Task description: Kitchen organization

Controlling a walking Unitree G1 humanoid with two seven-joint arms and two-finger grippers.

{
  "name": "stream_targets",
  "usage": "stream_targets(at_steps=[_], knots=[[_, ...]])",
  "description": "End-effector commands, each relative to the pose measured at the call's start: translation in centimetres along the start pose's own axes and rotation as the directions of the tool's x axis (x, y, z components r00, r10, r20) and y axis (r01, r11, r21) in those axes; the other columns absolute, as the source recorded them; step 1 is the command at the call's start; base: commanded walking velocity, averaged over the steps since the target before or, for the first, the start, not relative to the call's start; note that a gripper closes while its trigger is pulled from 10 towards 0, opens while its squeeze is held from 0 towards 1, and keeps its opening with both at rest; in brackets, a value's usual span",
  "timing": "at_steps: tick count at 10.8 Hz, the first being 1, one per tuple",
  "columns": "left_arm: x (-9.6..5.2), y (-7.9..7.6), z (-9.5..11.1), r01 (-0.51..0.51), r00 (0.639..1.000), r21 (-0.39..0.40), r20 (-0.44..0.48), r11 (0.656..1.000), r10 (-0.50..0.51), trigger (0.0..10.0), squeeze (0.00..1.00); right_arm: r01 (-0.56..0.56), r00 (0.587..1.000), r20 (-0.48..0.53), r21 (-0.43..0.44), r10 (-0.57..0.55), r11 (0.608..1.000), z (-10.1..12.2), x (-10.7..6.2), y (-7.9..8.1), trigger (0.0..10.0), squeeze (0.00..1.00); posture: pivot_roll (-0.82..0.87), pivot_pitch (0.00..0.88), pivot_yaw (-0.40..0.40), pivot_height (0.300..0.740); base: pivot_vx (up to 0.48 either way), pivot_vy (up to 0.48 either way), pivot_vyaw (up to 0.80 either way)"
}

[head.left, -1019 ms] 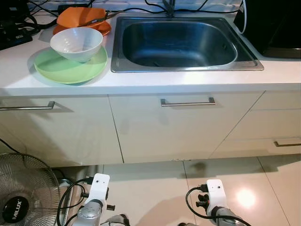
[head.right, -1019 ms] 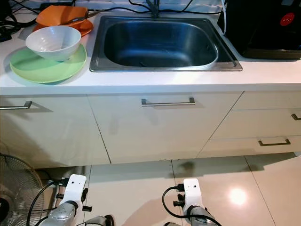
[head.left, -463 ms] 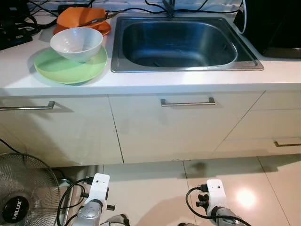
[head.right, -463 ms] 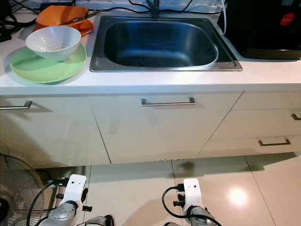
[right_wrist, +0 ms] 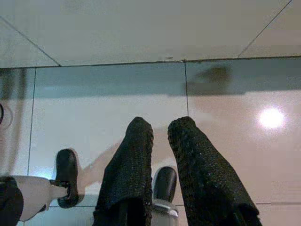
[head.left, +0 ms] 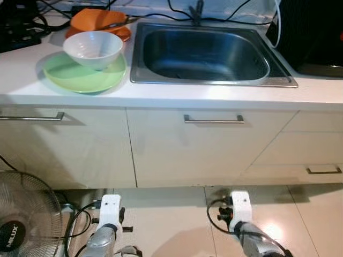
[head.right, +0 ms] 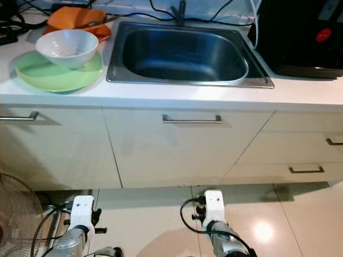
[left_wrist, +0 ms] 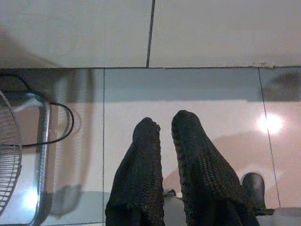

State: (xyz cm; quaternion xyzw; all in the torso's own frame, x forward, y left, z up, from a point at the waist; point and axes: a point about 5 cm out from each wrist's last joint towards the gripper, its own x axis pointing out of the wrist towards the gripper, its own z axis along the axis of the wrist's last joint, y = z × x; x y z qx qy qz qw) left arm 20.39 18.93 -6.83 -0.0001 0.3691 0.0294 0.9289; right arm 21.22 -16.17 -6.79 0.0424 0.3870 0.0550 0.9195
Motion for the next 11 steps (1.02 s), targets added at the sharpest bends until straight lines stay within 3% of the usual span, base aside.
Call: stream_targets(at_steps=[1, 5, 6, 8, 9, 10, 11], knots=[[-0.1, -0.2, -0.2, 0.003, 1.0, -0.021, -0.001, 1.0, -0.003, 10.0, 0.0, 0.008, 1.0, -0.007, 0.008, -0.008, 1.0, -0.1, -0.1, -0.4, 10.0, 0.0, 0.09, 0.081, -0.077, 0.74, 0.0, 0.0, 0.0], [0.2, 0.8, 1.9, -0.032, 0.993, -0.029, 0.113, 0.999, 0.035, 10.0, 0.0, 0.003, 0.999, 0.053, -0.016, -0.002, 1.0, 1.2, 0.0, -1.1, 10.0, 0.0, 0.09, 0.092, -0.072, 0.74, 0.0, 0.0, 0.0], [0.3, 1.3, 2.9, -0.04, 0.986, -0.036, 0.16, 0.999, 0.046, 10.0, 0.03, 0.04, 0.992, 0.117, -0.013, -0.038, 0.999, 2.6, -0.1, -2.3, 10.0, 0.0, 0.09, 0.095, -0.068, 0.74, 0.0, 0.0, 0.0], [0.3, 1.7, 4.9, -0.015, 0.965, 0.011, 0.261, 1.0, 0.012, 10.0, 0.0, 0.032, 0.97, 0.243, -0.005, -0.03, 0.999, 5.1, -0.2, -2.8, 10.0, 0.0, 0.08, 0.102, -0.063, 0.74, 0.0, 0.0, 0.0], [-0.1, 1.5, 7.5, 0.034, 0.911, 0.024, 0.41, 0.999, -0.041, 10.0, 0.0, 0.0, 0.917, 0.398, -0.035, 0.014, 0.999, 8.0, -0.4, -2.2, 10.0, 0.0, 0.08, 0.104, -0.058, 0.74, 0.0, 0.0, 0.0], [-0.4, 1.4, 8.5, 0.037, 0.882, 0.023, 0.469, 0.999, -0.044, 10.0, 0.0, -0.008, 0.896, 0.444, -0.045, 0.027, 0.999, 8.8, -0.6, -1.9, 10.0, 0.0, 0.08, 0.105, -0.059, 0.74, 0.0, 0.0, 0.0], [-1.0, 1.3, 10.2, 0.021, 0.827, 0.044, 0.56, 0.999, -0.042, 10.0, 0.0, -0.018, 0.866, 0.498, -0.036, 0.034, 0.999, 9.7, -0.8, -1.6, 10.0, 0.0, 0.08, 0.11, -0.061, 0.74, 0.0, 0.0, 0.0]])
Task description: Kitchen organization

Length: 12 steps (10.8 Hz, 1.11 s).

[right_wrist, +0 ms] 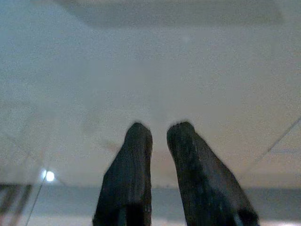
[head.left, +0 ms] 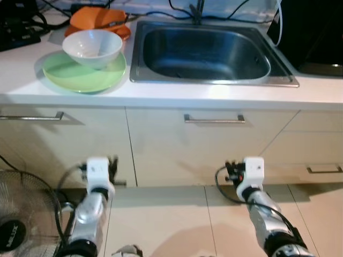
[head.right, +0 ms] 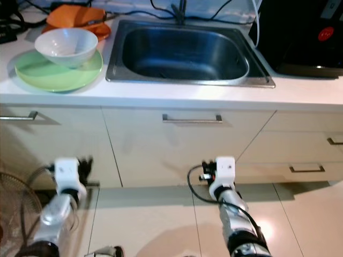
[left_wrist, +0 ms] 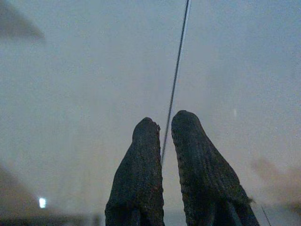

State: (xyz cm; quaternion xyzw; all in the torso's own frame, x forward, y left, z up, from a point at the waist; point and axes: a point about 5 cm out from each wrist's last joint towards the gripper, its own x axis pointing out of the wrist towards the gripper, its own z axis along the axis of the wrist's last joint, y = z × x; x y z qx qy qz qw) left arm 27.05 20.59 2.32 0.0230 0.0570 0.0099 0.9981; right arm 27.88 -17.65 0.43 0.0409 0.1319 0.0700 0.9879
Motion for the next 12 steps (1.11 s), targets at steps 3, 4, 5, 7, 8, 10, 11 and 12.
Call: stream_targets(at_steps=[3, 4, 5, 7, 8, 10, 11, 12], knots=[[-1.0, -0.2, 5.5, -0.039, 0.96, 0.098, 0.28, 0.994, 0.01, 10.0, 0.0, -0.005, 0.964, 0.265, -0.093, 0.029, 0.996, 5.3, 0.2, -0.1, 10.0, 0.0, 0.09, 0.11, -0.066, 0.74, 0.0, 0.0, 0.0], [-1.5, -0.1, 6.9, -0.056, 0.944, 0.095, 0.33, 0.994, 0.021, 10.0, 0.0, 0.01, 0.945, 0.327, -0.115, 0.028, 0.993, 6.8, 0.0, -0.2, 10.0, 0.0, 0.09, 0.112, -0.066, 0.74, 0.0, 0.0, 0.0], [-2.1, -0.3, 8.9, -0.061, 0.923, 0.112, 0.384, 0.992, 0.014, 10.0, 0.0, 0.021, 0.91, 0.415, -0.11, 0.027, 0.994, 9.1, -0.4, 0.2, 10.0, 0.0, 0.09, 0.115, -0.071, 0.74, 0.0, 0.0, 0.0], [-0.9, -1.4, 13.6, -0.046, 0.865, 0.096, 0.501, 0.994, -0.009, 10.0, 0.0, -0.009, 0.839, 0.54, -0.119, 0.072, 0.993, 13.8, -0.4, 2.0, 10.0, 0.0, 0.09, 0.114, -0.074, 0.74, 0.0, 0.0, 0.0], [0.0, -2.1, 15.3, -0.036, 0.848, 0.088, 0.529, 0.995, -0.016, 10.0, 0.0, -0.032, 0.806, 0.584, -0.121, 0.097, 0.992, 15.9, -0.1, 3.0, 10.0, 0.0, 0.08, 0.104, -0.074, 0.74, 0.0, 0.0, 0.0], [1.4, -3.3, 15.7, 0.013, 0.87, 0.019, 0.493, 1.0, -0.021, 10.0, 0.0, -0.076, 0.798, 0.595, -0.062, 0.097, 0.995, 17.8, 1.1, 5.0, 10.0, 0.0, 0.08, 0.092, -0.074, 0.74, 0.0, 0.0, 0.0], [2.0, -4.0, 15.9, 0.042, 0.869, 0.013, 0.493, 0.999, -0.043, 10.0, 1.0, -0.094, 0.795, 0.6, -0.028, 0.092, 0.995, 18.2, 1.5, 5.6, 10.0, 0.73, 0.08, 0.087, -0.076, 0.74, 0.0, 0.0, 0.0], [2.9, -5.5, 16.6, 0.086, 0.863, 0.012, 0.498, 0.996, -0.08, 10.0, 1.0, -0.129, 0.793, 0.598, -0.022, 0.117, 0.991, 18.8, 2.1, 6.7, 10.0, 1.0, 0.09, 0.08, -0.079, 0.74, 0.0, 0.0, 0.0]])
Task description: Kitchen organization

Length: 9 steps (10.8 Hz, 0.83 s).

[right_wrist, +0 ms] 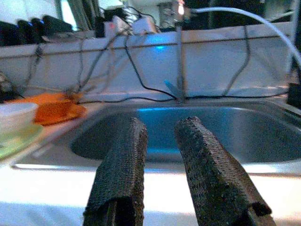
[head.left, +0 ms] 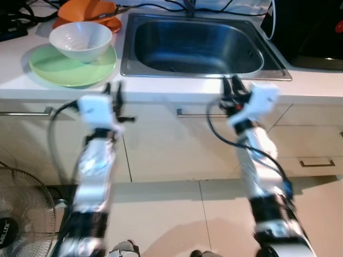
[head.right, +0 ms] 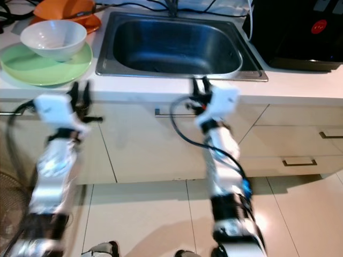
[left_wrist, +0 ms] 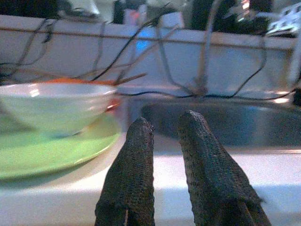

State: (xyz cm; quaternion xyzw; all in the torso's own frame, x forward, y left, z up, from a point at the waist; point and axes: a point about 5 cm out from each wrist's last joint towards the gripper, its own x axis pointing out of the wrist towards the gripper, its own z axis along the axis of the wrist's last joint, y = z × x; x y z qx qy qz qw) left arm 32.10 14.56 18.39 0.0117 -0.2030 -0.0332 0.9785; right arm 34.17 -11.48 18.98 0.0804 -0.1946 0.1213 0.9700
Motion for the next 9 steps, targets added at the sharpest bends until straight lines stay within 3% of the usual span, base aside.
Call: stream_targets(at_steps=[1, 3, 9], knots=[[0.6, -1.4, 0.2, 0.059, 0.998, 0.002, 0.001, 0.998, -0.059, 10.0, 1.0, -0.003, 1.0, -0.009, 0.02, 0.003, 1.0, -0.1, 0.4, 0.2, 10.0, 1.0, 0.09, 0.072, -0.082, 0.74, 0.0, 0.0, 0.0], [1.3, -2.7, 0.3, 0.096, 0.995, 0.006, -0.016, 0.995, -0.096, 10.0, 1.0, -0.038, 0.999, -0.014, 0.032, 0.039, 0.999, -0.2, 1.0, 1.3, 10.0, 1.0, 0.09, 0.058, -0.086, 0.74, 0.0, 0.0, 0.0], [1.3, -2.5, 0.0, 0.084, 0.996, 0.006, -0.038, 0.996, -0.084, 10.0, 1.0, -0.049, 0.998, -0.031, 0.056, 0.051, 0.997, -0.7, 0.8, 1.5, 10.0, 1.0, 0.08, 0.042, -0.078, 0.74, 0.0, 0.0, 0.0]])
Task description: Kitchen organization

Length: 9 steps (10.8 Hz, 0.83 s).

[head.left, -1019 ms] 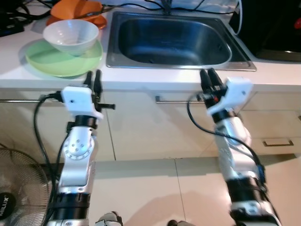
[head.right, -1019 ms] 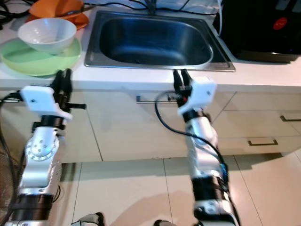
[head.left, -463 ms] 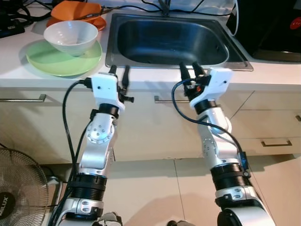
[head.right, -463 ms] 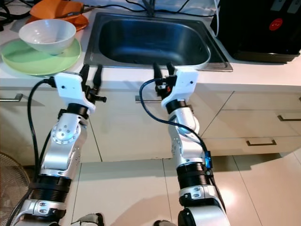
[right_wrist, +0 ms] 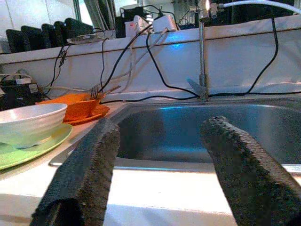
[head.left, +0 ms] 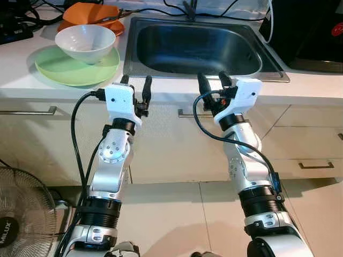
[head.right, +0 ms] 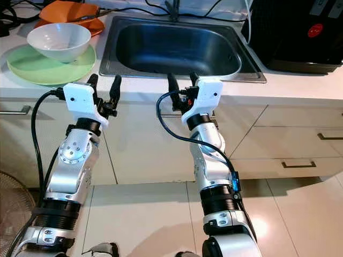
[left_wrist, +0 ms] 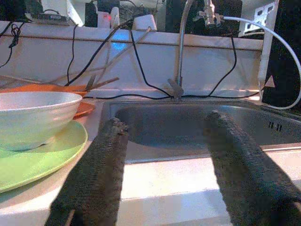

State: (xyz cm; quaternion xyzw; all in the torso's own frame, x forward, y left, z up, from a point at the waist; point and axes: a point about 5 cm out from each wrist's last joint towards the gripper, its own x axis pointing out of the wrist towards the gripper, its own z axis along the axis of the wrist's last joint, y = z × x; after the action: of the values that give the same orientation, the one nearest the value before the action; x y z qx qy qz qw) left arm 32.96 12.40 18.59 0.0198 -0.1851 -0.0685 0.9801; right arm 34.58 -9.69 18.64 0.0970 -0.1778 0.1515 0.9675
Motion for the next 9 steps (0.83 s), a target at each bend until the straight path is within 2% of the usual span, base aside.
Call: stream_targets(at_steps=[1, 5, 7, 8, 9], knots=[[0.33, -0.29, 0.12, 0.009, 1.0, 0.008, -0.004, 1.0, -0.009, 10.0, 1.0, 0.002, 1.0, -0.001, 0.006, -0.002, 1.0, 0.02, 0.04, -0.04, 10.0, 1.0, 0.08, 0.041, -0.073, 0.74, 0.0, 0.0, 0.0], [0.7, -0.16, 0.47, 0.006, 1.0, 0.017, -0.005, 1.0, -0.006, 10.0, 1.0, 0.003, 1.0, -0.003, 0.0, -0.003, 1.0, 0.08, 0.12, 0.0, 10.0, 1.0, 0.07, 0.066, -0.063, 0.74, 0.0, 0.0, 0.0], [0.72, 0.07, 0.43, -0.024, 0.999, -0.017, -0.032, 1.0, 0.023, 10.0, 1.0, 0.026, 0.999, -0.018, -0.012, -0.026, 1.0, -0.14, -0.11, -0.31, 10.0, 1.0, 0.07, 0.084, -0.061, 0.74, 0.0, 0.0, 0.0], [0.74, -0.02, -0.05, -0.038, 0.997, -0.017, -0.069, 0.999, 0.037, 10.0, 0.0, 0.053, 0.997, -0.051, -0.029, -0.054, 0.998, -0.51, -0.08, -0.57, 10.0, 0.16, 0.07, 0.091, -0.061, 0.74, 0.0, 0.0, 0.0], [0.72, -0.17, -0.36, -0.054, 0.995, 0.0, -0.09, 0.999, 0.053, 10.0, 0.0, 0.076, 0.994, -0.083, -0.015, -0.077, 0.997, -0.84, 0.05, -0.82, 10.0, 0.0, 0.07, 0.096, -0.061, 0.74, 0.0, 0.0, 0.0]])
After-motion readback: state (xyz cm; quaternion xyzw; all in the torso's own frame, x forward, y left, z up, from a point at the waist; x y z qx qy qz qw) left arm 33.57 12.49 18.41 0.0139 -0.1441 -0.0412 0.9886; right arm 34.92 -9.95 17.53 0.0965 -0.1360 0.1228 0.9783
